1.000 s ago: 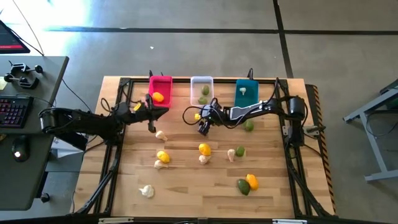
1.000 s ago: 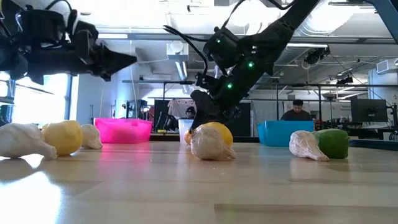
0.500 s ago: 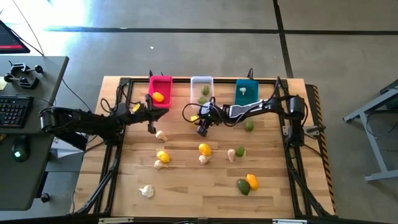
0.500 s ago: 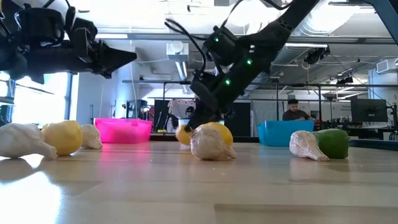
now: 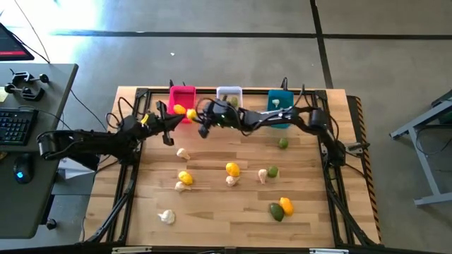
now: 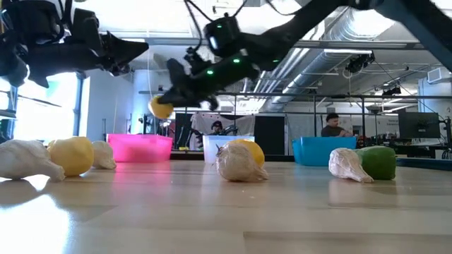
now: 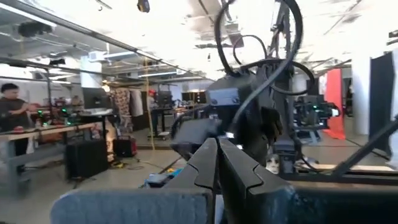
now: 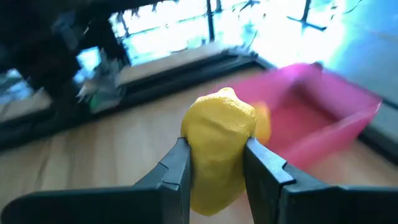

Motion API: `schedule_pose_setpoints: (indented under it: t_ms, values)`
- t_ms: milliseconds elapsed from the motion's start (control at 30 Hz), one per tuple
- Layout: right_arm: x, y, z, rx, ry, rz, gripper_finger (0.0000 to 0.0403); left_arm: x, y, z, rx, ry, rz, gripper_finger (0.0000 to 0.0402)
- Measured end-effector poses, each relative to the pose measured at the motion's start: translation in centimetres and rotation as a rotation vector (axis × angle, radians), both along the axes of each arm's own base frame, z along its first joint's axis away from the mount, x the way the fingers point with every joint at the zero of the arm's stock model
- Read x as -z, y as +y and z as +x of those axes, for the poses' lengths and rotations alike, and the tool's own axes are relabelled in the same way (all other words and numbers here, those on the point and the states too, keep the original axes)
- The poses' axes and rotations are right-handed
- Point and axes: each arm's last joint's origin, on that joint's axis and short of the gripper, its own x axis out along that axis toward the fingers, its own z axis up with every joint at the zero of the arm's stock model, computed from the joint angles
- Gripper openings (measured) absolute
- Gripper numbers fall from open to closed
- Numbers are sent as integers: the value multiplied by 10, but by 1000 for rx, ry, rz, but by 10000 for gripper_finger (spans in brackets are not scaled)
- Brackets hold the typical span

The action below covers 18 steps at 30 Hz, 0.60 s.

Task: Sort produce into baskets
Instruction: Put the lemon into the pink bin

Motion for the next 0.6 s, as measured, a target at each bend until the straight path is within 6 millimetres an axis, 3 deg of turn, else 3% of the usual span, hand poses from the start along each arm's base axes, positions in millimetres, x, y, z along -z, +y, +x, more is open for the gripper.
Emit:
schedule_pose_setpoints:
  t_ms: [333,600]
  values:
    - [0,-68,52,110,26,17,88,-8,6,-12,-114,-38,13,0]
    - [21,-98,69,132,79,50,88,-6,10,-16,-144,-19,-19,0]
